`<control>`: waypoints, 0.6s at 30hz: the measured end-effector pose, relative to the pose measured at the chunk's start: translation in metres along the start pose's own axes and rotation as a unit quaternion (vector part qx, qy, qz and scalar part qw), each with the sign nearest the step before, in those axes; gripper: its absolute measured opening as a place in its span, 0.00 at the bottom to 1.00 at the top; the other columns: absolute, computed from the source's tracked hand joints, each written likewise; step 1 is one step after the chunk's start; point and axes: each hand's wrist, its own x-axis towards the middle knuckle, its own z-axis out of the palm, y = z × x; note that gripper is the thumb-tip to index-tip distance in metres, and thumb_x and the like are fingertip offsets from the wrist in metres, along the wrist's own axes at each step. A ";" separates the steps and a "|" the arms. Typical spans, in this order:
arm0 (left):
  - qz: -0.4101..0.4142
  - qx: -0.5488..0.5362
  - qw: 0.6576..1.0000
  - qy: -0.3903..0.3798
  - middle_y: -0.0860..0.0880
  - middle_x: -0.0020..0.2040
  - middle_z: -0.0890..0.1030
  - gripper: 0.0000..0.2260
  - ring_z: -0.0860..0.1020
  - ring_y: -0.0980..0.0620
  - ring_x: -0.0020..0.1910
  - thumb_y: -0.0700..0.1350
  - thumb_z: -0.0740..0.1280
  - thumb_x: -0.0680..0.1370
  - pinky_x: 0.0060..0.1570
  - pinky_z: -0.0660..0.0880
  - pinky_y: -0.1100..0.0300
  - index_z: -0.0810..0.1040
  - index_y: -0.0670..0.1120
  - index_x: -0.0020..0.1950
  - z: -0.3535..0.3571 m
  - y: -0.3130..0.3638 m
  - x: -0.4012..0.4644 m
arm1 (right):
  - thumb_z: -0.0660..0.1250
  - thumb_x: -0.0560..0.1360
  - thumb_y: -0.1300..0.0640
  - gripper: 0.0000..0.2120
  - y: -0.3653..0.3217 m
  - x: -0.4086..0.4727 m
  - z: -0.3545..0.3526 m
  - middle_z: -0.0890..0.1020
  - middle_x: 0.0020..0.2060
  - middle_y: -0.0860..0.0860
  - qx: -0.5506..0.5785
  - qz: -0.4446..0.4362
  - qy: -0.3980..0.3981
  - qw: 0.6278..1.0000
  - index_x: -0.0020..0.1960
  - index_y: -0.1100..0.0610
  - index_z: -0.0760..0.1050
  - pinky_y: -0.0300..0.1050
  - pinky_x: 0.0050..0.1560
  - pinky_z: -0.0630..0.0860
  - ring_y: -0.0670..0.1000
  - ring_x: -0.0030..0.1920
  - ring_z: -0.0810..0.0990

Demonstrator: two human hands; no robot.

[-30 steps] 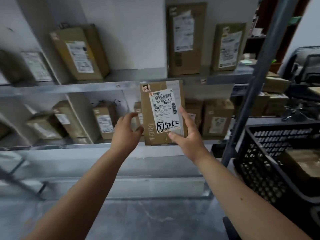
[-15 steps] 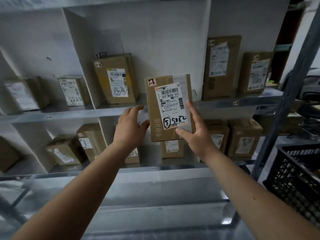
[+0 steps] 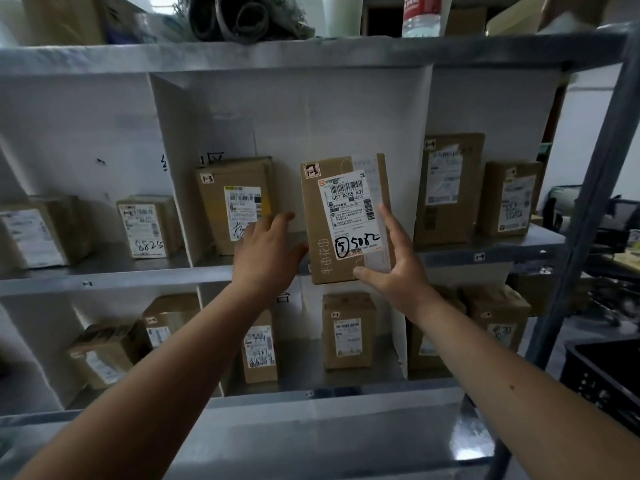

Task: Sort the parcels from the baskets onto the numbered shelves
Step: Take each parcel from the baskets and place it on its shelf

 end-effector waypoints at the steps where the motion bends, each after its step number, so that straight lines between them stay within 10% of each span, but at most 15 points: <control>1: 0.000 0.002 1.000 0.002 0.46 0.77 0.70 0.29 0.69 0.40 0.75 0.58 0.67 0.82 0.70 0.70 0.40 0.64 0.53 0.80 0.001 -0.001 0.005 | 0.79 0.71 0.61 0.52 0.003 0.006 0.001 0.62 0.78 0.42 -0.006 -0.005 0.002 1.000 0.81 0.31 0.54 0.57 0.69 0.78 0.47 0.77 0.67; 10: 0.011 0.029 1.000 0.007 0.46 0.72 0.74 0.23 0.71 0.41 0.71 0.55 0.67 0.82 0.66 0.72 0.41 0.69 0.57 0.77 0.031 -0.010 0.049 | 0.81 0.71 0.59 0.63 0.031 0.056 -0.001 0.55 0.76 0.36 -0.113 -0.015 -0.066 0.991 0.82 0.32 0.36 0.59 0.79 0.65 0.47 0.80 0.57; 18: 0.014 0.031 0.999 0.015 0.45 0.70 0.76 0.26 0.73 0.40 0.68 0.51 0.71 0.79 0.61 0.75 0.44 0.72 0.55 0.77 0.059 -0.011 0.075 | 0.84 0.67 0.60 0.70 0.053 0.089 -0.004 0.61 0.79 0.40 -0.178 -0.010 -0.051 0.983 0.77 0.26 0.30 0.48 0.70 0.72 0.46 0.75 0.68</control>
